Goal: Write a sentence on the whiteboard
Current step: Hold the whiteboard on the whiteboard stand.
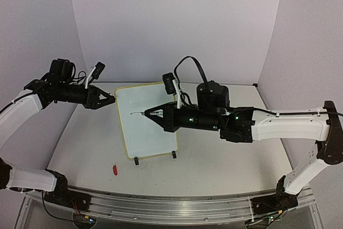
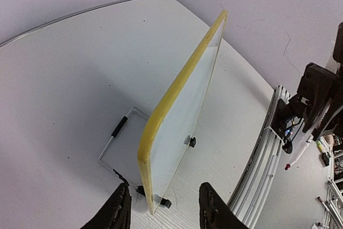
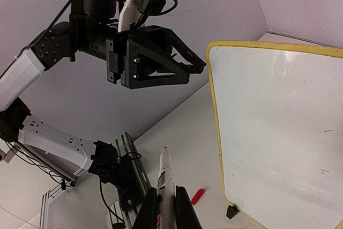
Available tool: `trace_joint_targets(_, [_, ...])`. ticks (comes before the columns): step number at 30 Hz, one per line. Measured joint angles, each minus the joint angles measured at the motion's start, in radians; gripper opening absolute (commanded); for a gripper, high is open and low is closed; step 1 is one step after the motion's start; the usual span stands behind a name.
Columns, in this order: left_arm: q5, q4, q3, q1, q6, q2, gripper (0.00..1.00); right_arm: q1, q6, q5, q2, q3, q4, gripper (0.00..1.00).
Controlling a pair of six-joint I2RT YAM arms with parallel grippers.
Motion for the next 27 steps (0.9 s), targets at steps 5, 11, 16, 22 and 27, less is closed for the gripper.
trace_joint_targets(5, [0.004,0.024,0.000,0.000,0.021,0.022,0.38,0.006,-0.020,0.044,0.037,0.031,0.005,0.00])
trace_joint_targets(11, [-0.006,0.034,0.000,0.000,0.022,0.051,0.36,0.010,-0.038,0.070,0.085,0.080,0.014,0.00])
trace_joint_targets(16, [0.005,0.049,0.000,0.000,0.022,0.075,0.23,0.011,-0.046,0.088,0.118,0.113,0.020,0.00])
trace_joint_targets(22, [0.030,0.057,0.000,0.000,0.023,0.091,0.06,0.011,-0.049,0.114,0.131,0.135,0.026,0.00])
trace_joint_targets(27, [0.041,0.072,-0.006,0.000,0.039,0.091,0.04,0.011,-0.053,0.128,0.141,0.153,0.032,0.00])
